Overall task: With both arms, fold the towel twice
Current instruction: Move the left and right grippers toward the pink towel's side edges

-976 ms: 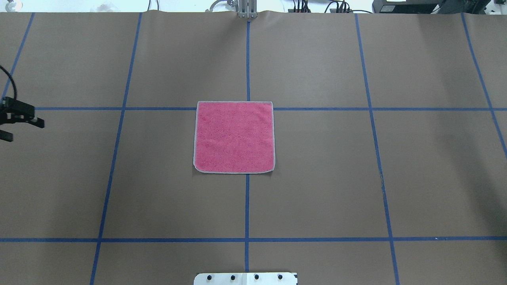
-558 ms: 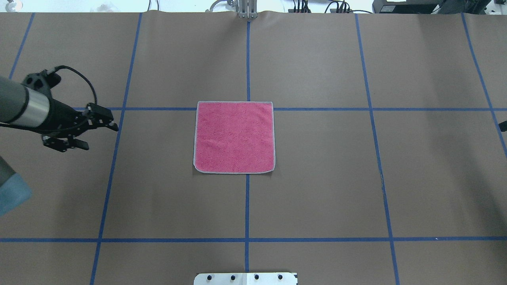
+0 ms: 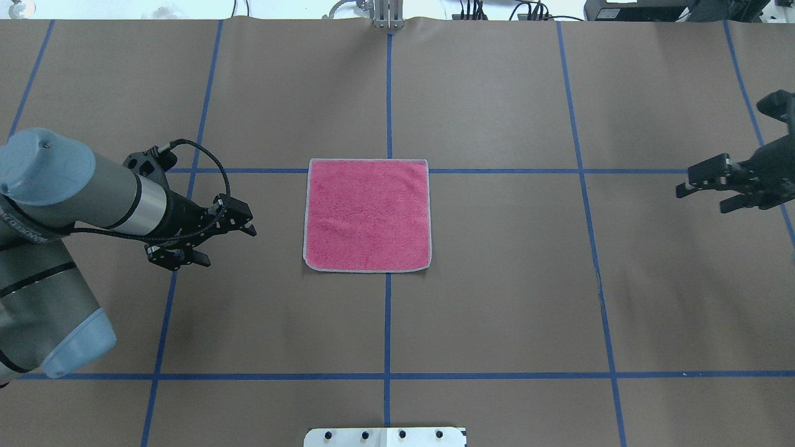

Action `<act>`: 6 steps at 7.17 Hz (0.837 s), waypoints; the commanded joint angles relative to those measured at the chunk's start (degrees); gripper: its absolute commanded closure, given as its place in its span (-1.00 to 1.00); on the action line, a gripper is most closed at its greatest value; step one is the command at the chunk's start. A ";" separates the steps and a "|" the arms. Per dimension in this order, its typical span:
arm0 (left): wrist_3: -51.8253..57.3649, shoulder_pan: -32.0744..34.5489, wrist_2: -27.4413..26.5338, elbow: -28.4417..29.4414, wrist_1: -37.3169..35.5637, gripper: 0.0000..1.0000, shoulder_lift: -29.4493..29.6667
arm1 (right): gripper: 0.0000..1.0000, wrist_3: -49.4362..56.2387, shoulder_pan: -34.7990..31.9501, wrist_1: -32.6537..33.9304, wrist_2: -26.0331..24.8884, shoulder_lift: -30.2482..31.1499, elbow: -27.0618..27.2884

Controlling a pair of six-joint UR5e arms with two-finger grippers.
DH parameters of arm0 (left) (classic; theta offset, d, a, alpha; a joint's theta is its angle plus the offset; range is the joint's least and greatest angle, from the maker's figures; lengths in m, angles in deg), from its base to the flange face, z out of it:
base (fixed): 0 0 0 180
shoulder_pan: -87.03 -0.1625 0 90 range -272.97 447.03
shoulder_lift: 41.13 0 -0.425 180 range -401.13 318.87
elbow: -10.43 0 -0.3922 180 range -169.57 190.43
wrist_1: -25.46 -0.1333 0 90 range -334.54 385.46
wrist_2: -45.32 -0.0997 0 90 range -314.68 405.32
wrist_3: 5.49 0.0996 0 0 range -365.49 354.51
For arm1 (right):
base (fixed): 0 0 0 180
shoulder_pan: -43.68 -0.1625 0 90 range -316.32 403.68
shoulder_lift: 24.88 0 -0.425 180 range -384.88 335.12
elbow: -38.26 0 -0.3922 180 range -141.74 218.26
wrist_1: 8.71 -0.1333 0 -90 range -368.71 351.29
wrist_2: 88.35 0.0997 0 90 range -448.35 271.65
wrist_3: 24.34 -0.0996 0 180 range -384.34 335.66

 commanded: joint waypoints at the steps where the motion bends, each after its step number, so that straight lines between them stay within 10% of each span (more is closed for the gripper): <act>1: -0.33 -0.40 -1.91 0.91 -0.37 -0.99 1.57 | -1.00 -16.78 12.76 -4.67 -9.24 -6.72 0.75; 4: -0.33 -0.49 -2.09 2.67 -0.37 -0.99 2.72 | -0.96 -34.38 28.76 -3.71 -23.55 -14.27 2.25; 6: -0.33 -0.49 -2.09 2.94 -0.37 -0.99 2.99 | -0.84 -41.27 32.93 10.62 -29.24 -24.51 1.03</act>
